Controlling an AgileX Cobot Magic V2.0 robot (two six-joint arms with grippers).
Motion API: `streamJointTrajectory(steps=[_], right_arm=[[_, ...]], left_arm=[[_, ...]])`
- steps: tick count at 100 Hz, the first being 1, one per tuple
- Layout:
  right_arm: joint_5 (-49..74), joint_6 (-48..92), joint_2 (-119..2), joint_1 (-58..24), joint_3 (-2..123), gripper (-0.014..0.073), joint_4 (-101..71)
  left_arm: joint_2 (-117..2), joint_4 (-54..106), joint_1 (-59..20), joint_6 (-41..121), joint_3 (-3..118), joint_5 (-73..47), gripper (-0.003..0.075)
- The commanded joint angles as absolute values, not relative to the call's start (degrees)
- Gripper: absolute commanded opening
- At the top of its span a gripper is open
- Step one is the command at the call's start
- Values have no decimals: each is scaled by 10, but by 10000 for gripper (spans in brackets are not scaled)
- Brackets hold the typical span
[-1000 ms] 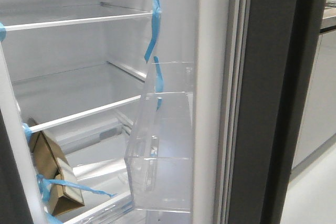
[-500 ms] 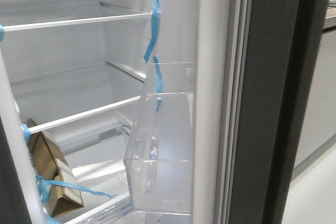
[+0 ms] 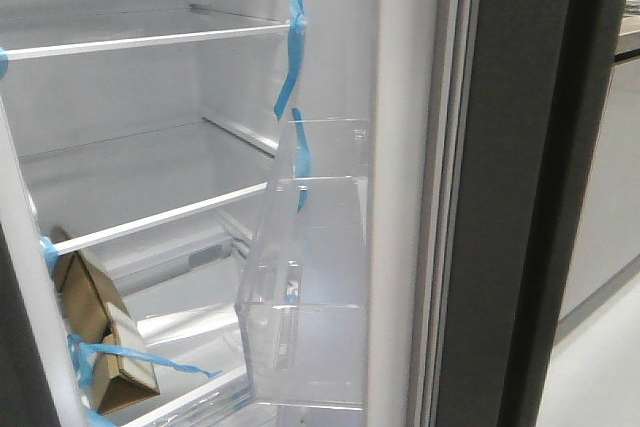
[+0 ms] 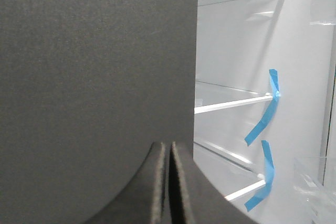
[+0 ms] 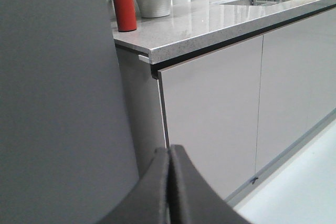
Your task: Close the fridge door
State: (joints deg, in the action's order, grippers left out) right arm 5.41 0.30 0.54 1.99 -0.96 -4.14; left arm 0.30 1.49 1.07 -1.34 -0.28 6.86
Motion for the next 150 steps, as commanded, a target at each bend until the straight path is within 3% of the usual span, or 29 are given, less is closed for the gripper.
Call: streamJointTrajectory(steps=[1, 26, 70, 95, 150], right_arm=[[8, 9, 16, 24, -21, -73, -44], [0, 9, -14, 24, 8, -73, -76], [30, 9, -267, 24, 292, -73, -78], [93, 9, -349, 24, 434, -73, -78], [91, 9, -360, 24, 452, -73, -81]], left_arm=[[8, 17, 11, -14, -23, 113, -20], [8, 17, 11, -14, -23, 113, -20], [8, 17, 11, -14, -23, 113, -20], [8, 17, 11, -14, -23, 113, -20], [8, 17, 11, -14, -23, 113, -20]])
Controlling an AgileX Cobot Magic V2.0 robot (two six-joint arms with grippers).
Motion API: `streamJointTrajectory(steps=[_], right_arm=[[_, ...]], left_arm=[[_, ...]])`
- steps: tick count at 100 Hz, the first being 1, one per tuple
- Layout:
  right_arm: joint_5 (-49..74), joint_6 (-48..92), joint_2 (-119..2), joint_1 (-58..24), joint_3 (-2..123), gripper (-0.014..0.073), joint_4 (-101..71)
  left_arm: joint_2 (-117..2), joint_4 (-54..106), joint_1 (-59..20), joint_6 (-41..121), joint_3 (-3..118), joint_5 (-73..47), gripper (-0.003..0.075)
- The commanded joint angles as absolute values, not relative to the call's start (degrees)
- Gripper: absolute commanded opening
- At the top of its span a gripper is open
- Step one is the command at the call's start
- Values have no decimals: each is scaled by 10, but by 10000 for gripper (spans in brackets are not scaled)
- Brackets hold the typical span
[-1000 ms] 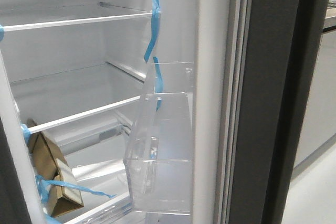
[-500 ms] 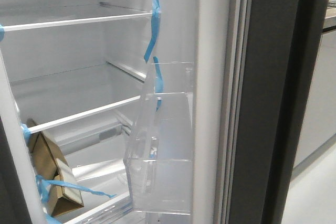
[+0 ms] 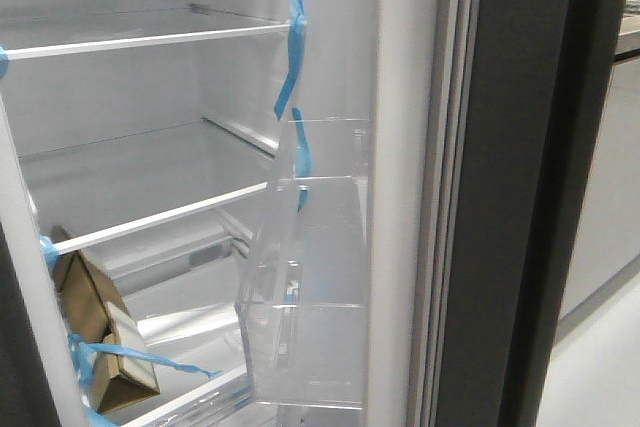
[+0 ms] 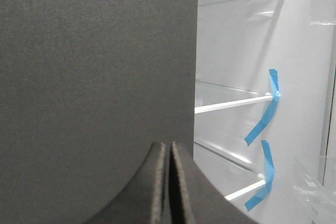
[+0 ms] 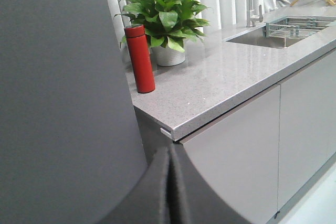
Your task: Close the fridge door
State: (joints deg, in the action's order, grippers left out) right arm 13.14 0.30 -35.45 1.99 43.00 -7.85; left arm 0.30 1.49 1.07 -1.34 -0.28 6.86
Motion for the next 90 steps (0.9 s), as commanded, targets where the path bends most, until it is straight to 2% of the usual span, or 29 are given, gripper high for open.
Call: streamJointTrajectory(steps=[1, 37, 90], right_arm=[[91, 9, -360, 24, 452, -73, -83], [82, 12, -368, 27, 452, -73, -197], [-19, 200, -454, 27, 452, -73, -696]], left_arm=[[8, 17, 11, -14, -23, 113, -20], [8, 17, 11, -14, -23, 113, -20], [8, 17, 11, -14, -23, 113, -20]])
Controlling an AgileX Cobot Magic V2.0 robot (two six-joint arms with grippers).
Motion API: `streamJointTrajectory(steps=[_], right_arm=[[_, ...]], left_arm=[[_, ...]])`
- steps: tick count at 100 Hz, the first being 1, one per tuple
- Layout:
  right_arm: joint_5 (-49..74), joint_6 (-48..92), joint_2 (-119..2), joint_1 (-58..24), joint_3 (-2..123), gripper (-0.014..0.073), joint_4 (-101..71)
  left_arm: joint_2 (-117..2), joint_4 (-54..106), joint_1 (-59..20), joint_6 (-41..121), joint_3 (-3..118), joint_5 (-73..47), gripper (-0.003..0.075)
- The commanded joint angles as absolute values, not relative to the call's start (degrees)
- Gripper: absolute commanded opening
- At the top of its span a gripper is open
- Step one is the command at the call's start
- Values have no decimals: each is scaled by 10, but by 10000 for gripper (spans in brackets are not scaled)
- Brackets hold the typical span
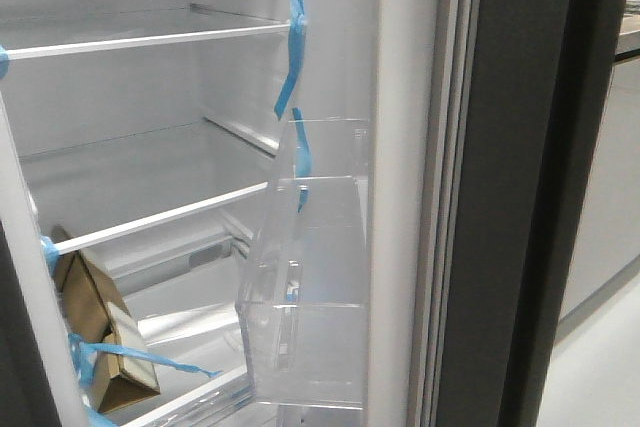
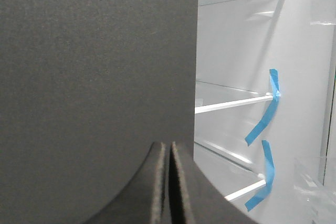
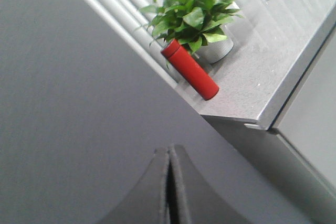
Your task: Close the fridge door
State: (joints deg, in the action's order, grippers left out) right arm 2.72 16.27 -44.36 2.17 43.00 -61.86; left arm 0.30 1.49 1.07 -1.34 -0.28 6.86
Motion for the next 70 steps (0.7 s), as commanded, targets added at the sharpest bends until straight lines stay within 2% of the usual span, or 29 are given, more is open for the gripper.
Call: streamJointTrajectory(steps=[1, 17, 39, 58, 70], right_arm=[[-21, 200, -456, 27, 452, -73, -700], [-50, 229, -468, 27, 452, -73, -825], [-36, 231, -501, 27, 450, -73, -881], [13, 230, -531, 27, 450, -73, -935], [106, 230, -545, 27, 450, -73, -941]], left_arm=[[8, 17, 11, -14, -23, 113, -20], [8, 17, 11, -14, -23, 113, -20], [8, 17, 11, -14, -23, 113, -20], [8, 17, 11, -14, -23, 113, -20], [8, 17, 11, -14, -23, 113, -20]])
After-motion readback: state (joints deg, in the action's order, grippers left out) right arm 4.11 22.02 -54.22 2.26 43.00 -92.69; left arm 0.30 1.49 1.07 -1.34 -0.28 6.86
